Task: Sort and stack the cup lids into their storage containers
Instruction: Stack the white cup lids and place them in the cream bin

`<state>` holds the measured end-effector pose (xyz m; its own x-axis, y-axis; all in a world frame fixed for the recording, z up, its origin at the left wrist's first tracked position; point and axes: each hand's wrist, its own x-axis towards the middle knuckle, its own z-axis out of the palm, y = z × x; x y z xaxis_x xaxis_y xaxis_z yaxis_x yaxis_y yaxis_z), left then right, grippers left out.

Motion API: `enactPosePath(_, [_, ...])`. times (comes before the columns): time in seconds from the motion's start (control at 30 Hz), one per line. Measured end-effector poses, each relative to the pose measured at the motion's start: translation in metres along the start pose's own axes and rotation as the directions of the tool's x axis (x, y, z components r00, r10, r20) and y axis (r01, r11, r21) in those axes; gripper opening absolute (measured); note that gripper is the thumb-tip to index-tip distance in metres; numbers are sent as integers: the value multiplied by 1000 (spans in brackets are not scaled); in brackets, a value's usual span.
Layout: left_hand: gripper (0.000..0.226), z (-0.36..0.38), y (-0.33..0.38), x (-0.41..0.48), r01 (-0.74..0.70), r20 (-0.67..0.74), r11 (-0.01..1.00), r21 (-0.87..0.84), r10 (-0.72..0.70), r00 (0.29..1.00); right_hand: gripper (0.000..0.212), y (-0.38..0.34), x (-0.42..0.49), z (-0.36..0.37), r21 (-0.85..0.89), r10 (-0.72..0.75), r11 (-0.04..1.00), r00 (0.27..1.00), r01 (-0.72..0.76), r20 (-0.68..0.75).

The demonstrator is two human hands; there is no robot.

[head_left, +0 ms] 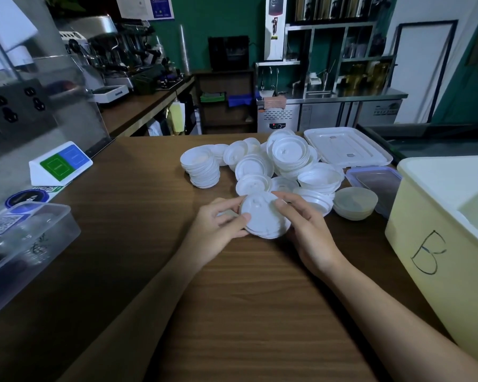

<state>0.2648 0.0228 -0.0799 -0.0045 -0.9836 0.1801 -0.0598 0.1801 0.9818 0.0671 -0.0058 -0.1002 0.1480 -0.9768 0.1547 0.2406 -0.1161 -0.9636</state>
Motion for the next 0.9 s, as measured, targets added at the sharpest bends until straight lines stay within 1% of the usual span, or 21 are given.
enactPosePath(0.1, [36,4,-4,2,-74,3,985,155,75,997,48,-1,-3,1,-65,-43,997,998,45,35])
enactPosePath(0.2, [38,3,-9,2,-91,-15,969,230,97,995,41,-1,-4,-1,-89,-53,994,998,56,35])
enactPosePath(0.27, [35,3,-8,1,-73,-33,973,220,83,996,40,-2,-5,0,-101,-59,993,997,63,42])
enactPosePath(0.33, [29,5,-6,0,-59,-47,984,166,68,997,44,-4,-5,1,-93,-67,993,997,70,43])
enactPosePath(0.4, [25,4,-5,1,-73,-62,986,153,83,995,45,-5,-5,1,-73,-67,995,997,70,44])
enactPosePath(0.47, [21,2,-6,2,-80,-68,984,159,92,993,43,-4,-5,1,-67,-69,995,997,72,46])
enactPosePath(0.57, [19,1,-4,4,-66,-65,990,124,74,995,36,-3,-5,1,-80,-72,994,996,76,54])
enactPosePath(0.67, [20,1,-4,4,-81,-74,992,102,89,993,48,-5,-5,0,-26,-48,998,993,52,108])
enactPosePath(0.73, [20,1,-3,4,-95,-68,990,107,103,992,51,-4,-5,-2,-17,-56,998,991,59,124])
enactPosePath(0.77, [21,0,-3,3,-110,-66,984,141,120,991,49,-3,-5,-2,-20,-66,997,991,69,116])
enactPosePath(0.8, [21,-1,-3,3,-142,-66,965,218,160,985,47,-2,-4,-3,-28,-78,996,993,81,94])
enactPosePath(0.83, [22,-3,-3,2,-197,-64,922,333,230,971,42,-1,-3,-4,-48,-93,994,994,96,62])
enactPosePath(0.9, [24,-13,-4,3,-308,-13,766,565,381,924,30,2,0,-7,-99,-131,987,991,129,-14])
